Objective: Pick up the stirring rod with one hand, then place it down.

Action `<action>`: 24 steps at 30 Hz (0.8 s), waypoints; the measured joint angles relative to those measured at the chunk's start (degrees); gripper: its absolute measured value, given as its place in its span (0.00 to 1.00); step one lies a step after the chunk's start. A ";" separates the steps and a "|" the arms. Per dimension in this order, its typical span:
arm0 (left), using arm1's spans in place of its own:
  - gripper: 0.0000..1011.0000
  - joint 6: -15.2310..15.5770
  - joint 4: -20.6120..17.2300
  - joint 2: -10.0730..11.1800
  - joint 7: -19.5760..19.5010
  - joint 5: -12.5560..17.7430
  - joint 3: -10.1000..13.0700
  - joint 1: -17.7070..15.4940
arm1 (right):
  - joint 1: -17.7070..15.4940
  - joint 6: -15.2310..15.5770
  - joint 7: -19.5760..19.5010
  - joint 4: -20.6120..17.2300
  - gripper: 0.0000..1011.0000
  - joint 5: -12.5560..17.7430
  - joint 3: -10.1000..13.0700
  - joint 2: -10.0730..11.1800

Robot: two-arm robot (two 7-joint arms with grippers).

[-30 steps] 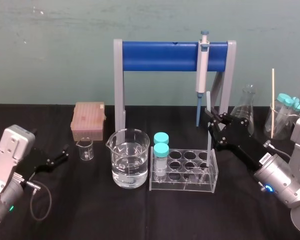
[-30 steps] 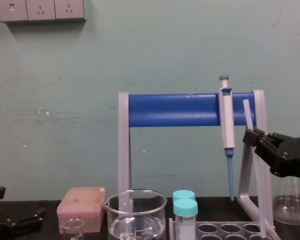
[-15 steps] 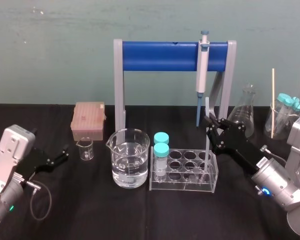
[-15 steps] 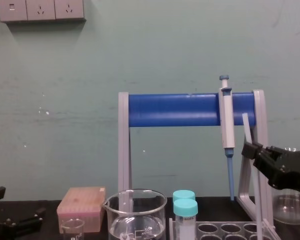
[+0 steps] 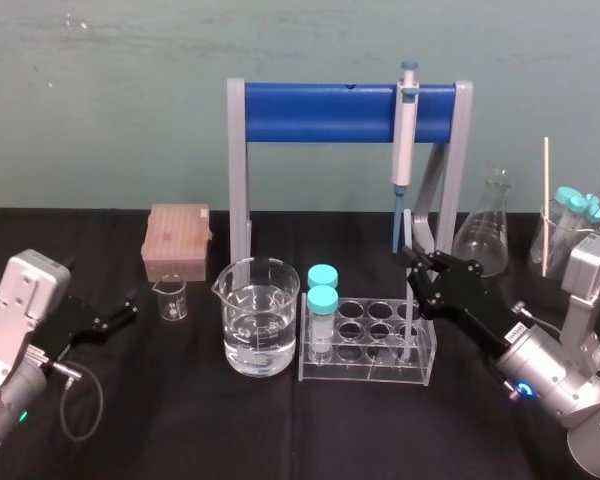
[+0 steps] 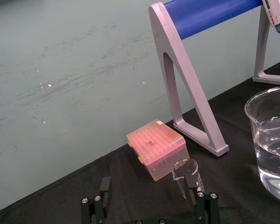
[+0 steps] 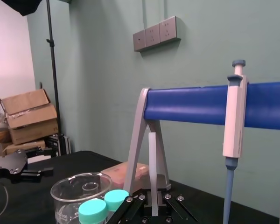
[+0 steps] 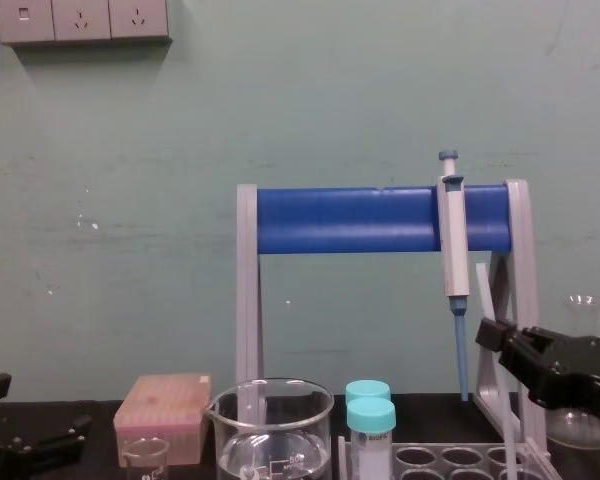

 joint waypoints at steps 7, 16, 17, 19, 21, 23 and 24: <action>0.99 0.00 0.00 0.00 0.00 0.00 0.00 0.00 | 0.14 1.28 -0.05 0.31 0.06 0.05 -0.33 -0.02; 0.99 0.00 0.00 0.00 0.00 0.00 0.00 0.00 | 0.11 1.75 -0.47 0.28 0.06 0.02 -0.42 0.04; 0.99 0.00 0.00 0.00 0.00 0.00 0.00 0.00 | 0.12 1.74 -0.47 0.28 0.06 0.02 -0.42 0.04; 0.99 0.00 0.00 0.00 0.00 0.00 0.00 0.00 | 0.11 1.73 -0.47 0.28 0.06 0.02 -0.42 0.03; 0.99 0.00 0.00 0.00 0.00 0.00 0.00 0.00 | 0.11 1.72 -0.47 0.27 0.06 0.01 -0.41 0.03; 0.99 0.00 0.00 0.00 0.00 0.00 0.00 0.00 | 0.11 1.70 -0.47 0.27 0.06 0.01 -0.40 0.03; 0.99 0.00 0.00 0.00 0.00 0.00 0.00 0.00 | 0.11 1.70 -0.47 0.27 0.06 0.01 -0.39 0.03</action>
